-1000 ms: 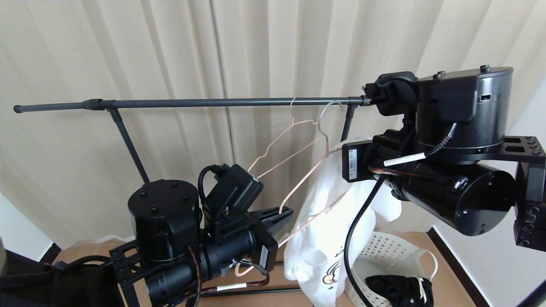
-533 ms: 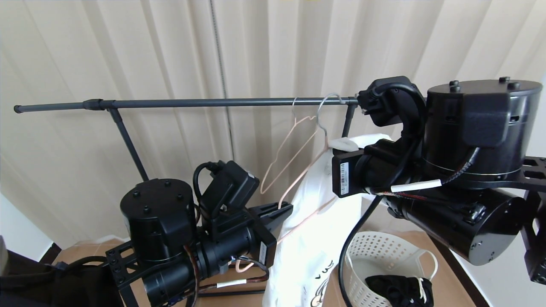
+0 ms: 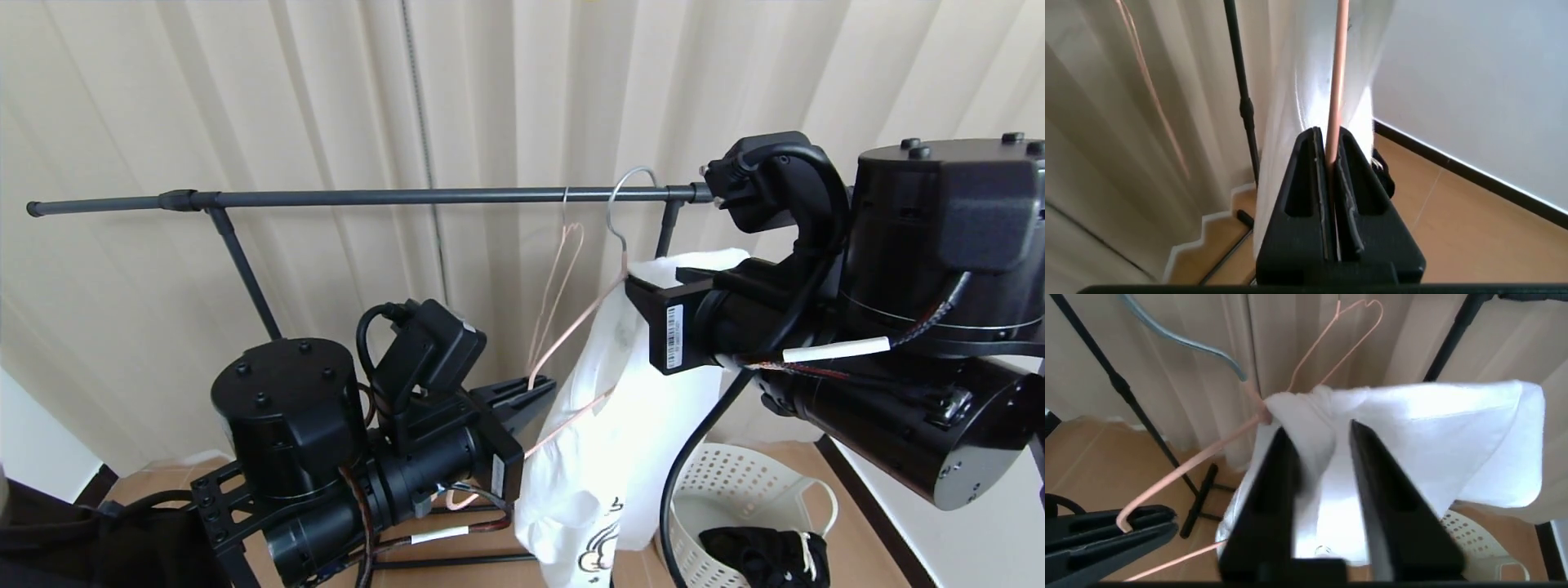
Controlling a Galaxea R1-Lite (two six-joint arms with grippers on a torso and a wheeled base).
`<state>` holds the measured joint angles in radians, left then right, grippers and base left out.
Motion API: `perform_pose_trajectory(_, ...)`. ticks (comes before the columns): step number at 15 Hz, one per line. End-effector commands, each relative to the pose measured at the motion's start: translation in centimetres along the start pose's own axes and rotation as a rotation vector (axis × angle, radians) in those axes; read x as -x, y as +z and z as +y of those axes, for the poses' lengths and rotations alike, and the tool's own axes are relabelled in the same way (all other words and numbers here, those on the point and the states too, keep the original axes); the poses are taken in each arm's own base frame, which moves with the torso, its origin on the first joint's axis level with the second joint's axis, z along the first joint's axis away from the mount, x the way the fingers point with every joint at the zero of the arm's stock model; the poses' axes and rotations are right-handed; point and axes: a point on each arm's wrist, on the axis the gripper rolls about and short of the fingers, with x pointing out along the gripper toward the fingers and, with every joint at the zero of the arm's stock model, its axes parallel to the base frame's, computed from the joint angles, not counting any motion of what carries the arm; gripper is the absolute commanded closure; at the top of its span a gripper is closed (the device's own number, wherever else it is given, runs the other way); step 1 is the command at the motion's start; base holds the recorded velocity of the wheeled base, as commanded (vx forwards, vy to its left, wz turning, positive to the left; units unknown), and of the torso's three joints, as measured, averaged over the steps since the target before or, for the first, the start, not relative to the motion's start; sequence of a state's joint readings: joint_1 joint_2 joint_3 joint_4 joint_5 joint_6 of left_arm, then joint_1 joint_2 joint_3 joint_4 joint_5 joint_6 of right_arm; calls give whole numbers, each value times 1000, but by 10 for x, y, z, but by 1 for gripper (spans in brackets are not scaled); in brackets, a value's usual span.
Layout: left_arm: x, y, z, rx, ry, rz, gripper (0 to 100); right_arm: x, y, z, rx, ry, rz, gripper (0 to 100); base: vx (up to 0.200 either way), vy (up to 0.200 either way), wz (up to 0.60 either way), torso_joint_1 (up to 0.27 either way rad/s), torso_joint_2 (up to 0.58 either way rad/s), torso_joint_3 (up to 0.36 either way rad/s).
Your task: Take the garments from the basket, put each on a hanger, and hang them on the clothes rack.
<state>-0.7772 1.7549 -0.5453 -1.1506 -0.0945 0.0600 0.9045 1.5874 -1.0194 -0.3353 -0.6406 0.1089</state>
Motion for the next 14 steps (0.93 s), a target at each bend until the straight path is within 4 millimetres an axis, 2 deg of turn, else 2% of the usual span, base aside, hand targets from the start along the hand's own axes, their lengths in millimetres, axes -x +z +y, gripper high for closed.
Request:
perform_pose_trajectory(1, 1, 4, 0, -2, 2, -22, 100, 3, 1, -2, 3, 0, -5, 0, 0, 0, 0, 0, 0, 0)
perform_pose_trajectory(5, 2, 5, 4, -5, 11, -43, 100, 12, 4, -10, 15, 21, -9, 0, 0, 0, 0, 0, 0, 0)
perform_pose_trajectory(8, 6, 1, 16, -7, 44, -29, 100, 42, 8, -40, 87, 158, -47, 0, 0, 0, 0, 0, 0, 0)
perform_pose_trajectory(10, 12, -6, 24, -6, 29, -15, 100, 55, 10, -66, 141, 220, -83, 0, 0, 0, 0, 0, 0, 0)
perform_pose_trajectory(12, 19, -10, 34, -30, 2, -21, 100, 53, 7, -88, 189, 314, -32, 0, 0, 0, 0, 0, 0, 0)
perform_pose_trajectory(14, 26, -10, 43, -54, -25, -26, 100, 48, 13, -114, 289, 431, 37, 0, 0, 0, 0, 0, 0, 0)
